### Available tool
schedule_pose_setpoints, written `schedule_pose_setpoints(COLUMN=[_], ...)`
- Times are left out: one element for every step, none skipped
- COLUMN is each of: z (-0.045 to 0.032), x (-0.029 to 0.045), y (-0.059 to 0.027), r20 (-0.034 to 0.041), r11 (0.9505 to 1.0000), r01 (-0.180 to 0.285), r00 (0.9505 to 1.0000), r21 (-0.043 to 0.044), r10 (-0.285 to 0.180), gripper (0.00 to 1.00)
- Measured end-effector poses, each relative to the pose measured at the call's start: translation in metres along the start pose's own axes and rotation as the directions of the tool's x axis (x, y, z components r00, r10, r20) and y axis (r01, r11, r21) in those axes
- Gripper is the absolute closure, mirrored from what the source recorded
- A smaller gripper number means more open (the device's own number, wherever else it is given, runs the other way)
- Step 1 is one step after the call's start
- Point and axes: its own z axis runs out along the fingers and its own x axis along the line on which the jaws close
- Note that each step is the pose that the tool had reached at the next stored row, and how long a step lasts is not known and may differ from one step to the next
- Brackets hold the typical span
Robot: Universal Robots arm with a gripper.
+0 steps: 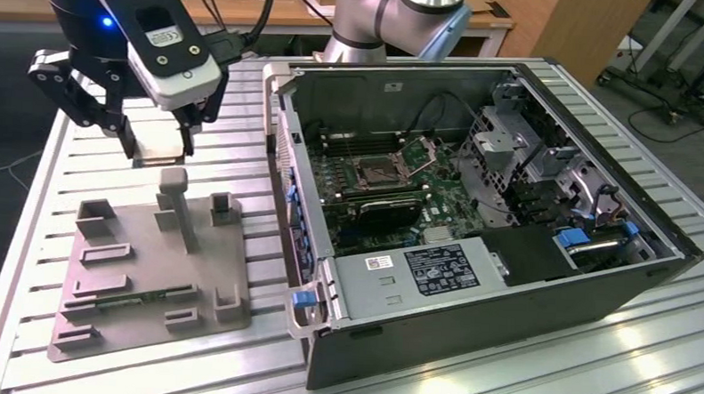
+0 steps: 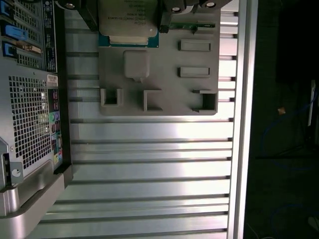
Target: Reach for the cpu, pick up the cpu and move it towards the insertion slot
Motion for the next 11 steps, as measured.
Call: schedule_pose_setpoints(z=[0.0,0.0,0.0,0.0,0.0,0.0001,0.0,0.0,0.0,0.0,0.0], x=[-0.0009,-0.0018,-0.0026,-0.0033,-0.0041,-0.0049,-0.0056,-0.0063,-0.0064,-0.0064,-0.0066], y=[0.0,0.0,0.0,0.0,0.0001,0.0,0.0001,0.0001,0.0001,0.0001,0.0001], r20=[0.0001,0.0,0.0,0.0001,0.0,0.0001,0.0,0.0,0.0,0.0001,0.0], r11=[1.0,1.0,1.0,1.0,1.0,1.0,1.0,1.0,1.0,1.0,1.0], r01=[0.0,0.0,0.0,0.0,0.0,0.0,0.0,0.0,0.0,0.0,0.0], r00=[1.0,1.0,1.0,1.0,1.0,1.0,1.0,1.0,1.0,1.0,1.0], r21=[0.0,-0.0001,0.0,0.0,0.0,-0.0001,0.0,0.0,0.0,0.0,0.0], r10=[0.0,0.0,0.0,0.0,0.0,0.0,0.0,0.0,0.0,0.0,0.0], gripper=[0.46,0.46,0.46,0.46,0.46,0.46,0.46,0.46,0.46,0.46,0.46])
